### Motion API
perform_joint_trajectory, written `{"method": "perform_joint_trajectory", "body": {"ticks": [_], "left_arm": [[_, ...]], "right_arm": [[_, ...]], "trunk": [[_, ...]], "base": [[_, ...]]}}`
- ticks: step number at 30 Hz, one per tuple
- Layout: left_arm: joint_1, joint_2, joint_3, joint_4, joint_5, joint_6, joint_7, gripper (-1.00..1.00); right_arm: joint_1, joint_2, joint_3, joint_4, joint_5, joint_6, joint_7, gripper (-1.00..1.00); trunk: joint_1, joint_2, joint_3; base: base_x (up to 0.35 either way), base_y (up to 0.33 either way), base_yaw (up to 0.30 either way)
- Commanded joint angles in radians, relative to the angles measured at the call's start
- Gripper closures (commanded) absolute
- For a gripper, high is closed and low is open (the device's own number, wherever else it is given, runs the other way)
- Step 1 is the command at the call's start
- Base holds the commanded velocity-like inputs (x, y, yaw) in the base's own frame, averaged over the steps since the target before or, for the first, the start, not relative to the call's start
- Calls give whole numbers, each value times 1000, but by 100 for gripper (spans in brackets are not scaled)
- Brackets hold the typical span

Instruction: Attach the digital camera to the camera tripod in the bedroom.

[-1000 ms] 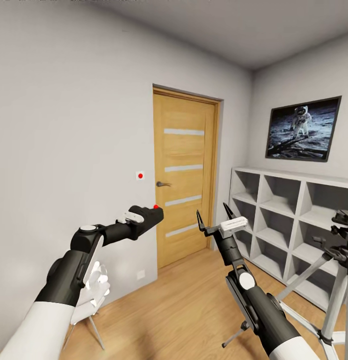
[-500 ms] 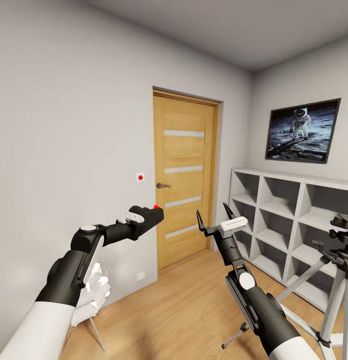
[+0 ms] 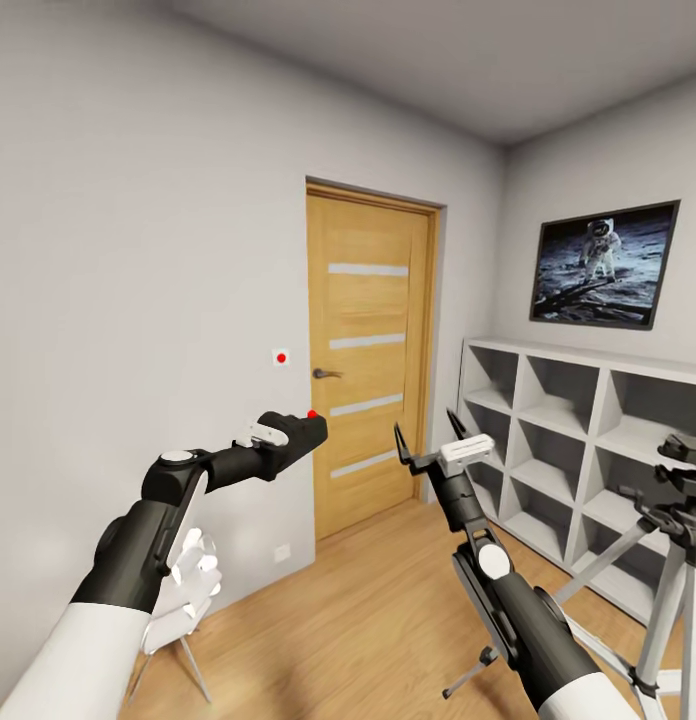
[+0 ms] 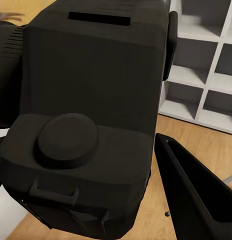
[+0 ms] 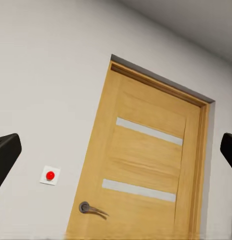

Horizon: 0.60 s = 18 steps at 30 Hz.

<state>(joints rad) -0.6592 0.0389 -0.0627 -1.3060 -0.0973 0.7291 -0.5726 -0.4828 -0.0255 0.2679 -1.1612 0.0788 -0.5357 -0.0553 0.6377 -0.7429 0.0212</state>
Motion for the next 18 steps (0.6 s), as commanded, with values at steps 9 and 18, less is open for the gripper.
{"method": "perform_joint_trajectory", "body": {"ticks": [9,18], "left_arm": [[0,0,1,-3,-10,1,-10,100],[0,3,1,-4,-10,1,-10,100]], "right_arm": [[-12,-1,-20,51,7,177,-6,-100],[-242,-1,-49,616,6,298,-25,-100]], "trunk": [[-34,63,28],[-69,126,56]], "base": [[0,0,0],[0,0,0]]}}
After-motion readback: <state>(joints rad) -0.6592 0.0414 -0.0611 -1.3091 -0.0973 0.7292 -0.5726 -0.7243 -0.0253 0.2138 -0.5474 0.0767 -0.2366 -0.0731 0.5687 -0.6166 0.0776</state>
